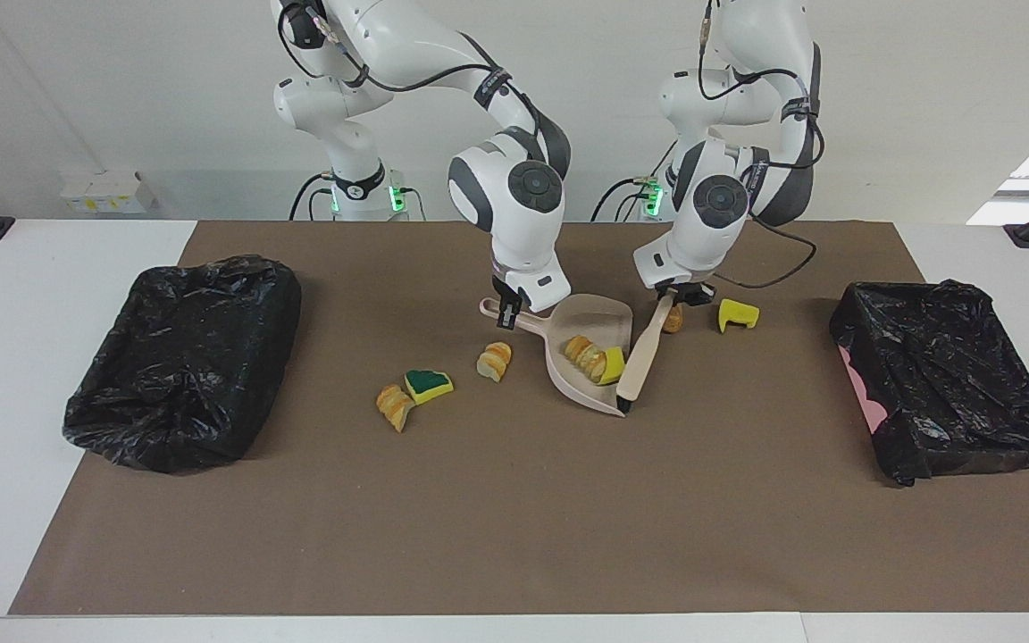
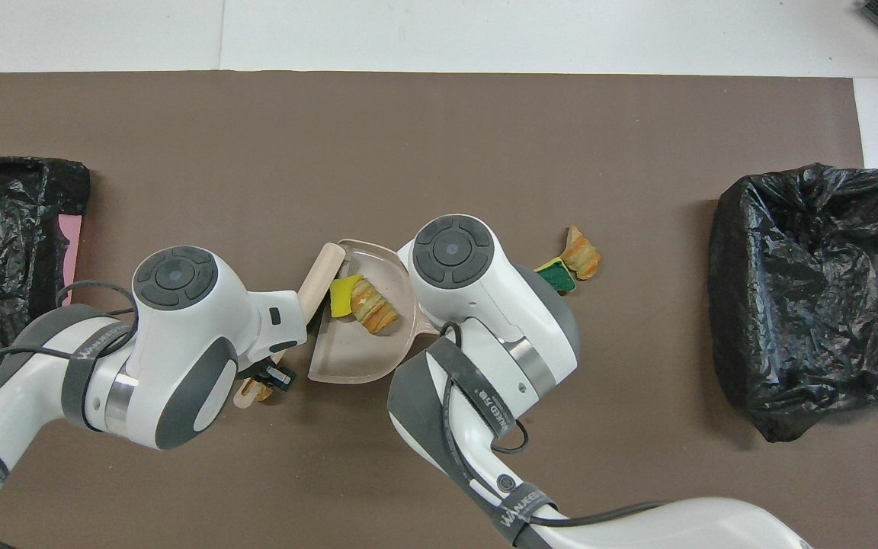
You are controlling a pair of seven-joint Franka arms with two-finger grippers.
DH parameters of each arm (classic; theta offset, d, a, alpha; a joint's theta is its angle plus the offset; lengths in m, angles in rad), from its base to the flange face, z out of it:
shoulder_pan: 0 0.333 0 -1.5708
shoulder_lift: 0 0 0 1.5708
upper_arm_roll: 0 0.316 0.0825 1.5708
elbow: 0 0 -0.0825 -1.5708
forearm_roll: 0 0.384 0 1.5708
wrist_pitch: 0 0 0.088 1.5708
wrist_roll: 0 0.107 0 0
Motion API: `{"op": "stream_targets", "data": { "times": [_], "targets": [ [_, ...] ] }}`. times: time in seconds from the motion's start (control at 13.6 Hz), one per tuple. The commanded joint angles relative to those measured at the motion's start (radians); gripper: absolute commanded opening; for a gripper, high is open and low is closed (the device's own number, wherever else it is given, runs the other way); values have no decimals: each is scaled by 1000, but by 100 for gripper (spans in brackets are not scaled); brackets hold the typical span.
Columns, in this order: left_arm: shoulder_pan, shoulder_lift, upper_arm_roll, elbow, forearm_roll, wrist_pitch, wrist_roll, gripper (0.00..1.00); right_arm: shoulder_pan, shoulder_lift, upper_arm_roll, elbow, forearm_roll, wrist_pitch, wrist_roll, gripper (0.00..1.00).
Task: Sweep and dump trash in bin
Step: 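Sweep debris into the dustpan with the left gripper while the right gripper holds it, then sweep more debris into the dustpan with the left gripper's brush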
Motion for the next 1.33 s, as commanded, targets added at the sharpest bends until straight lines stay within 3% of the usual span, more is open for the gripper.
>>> {"op": "stream_targets", "data": {
  "times": [0.0,0.22,0.44,0.66,0.88,1.25],
  "targets": [
    [-3,-87,11,-5,-31,-106,-25,0,-15,-19,6,-25,23,-7,-66,0],
    [23,-179,63,-19,-28,-169,-148,0,-13,-17,6,-22,15,-6,-112,0],
    [40,-208,121,-33,50,-252,-365,0,-12,-19,6,-23,3,6,-141,0],
    [107,-230,138,-72,114,-243,-384,0,5,-22,4,-25,-6,23,-164,0],
    [123,-294,209,-160,148,-232,-386,0,7,-22,4,-25,-58,26,-233,0],
    [123,-455,227,-358,148,-206,-525,0,17,-31,7,-56,-71,72,-241,0]
  ]
}}
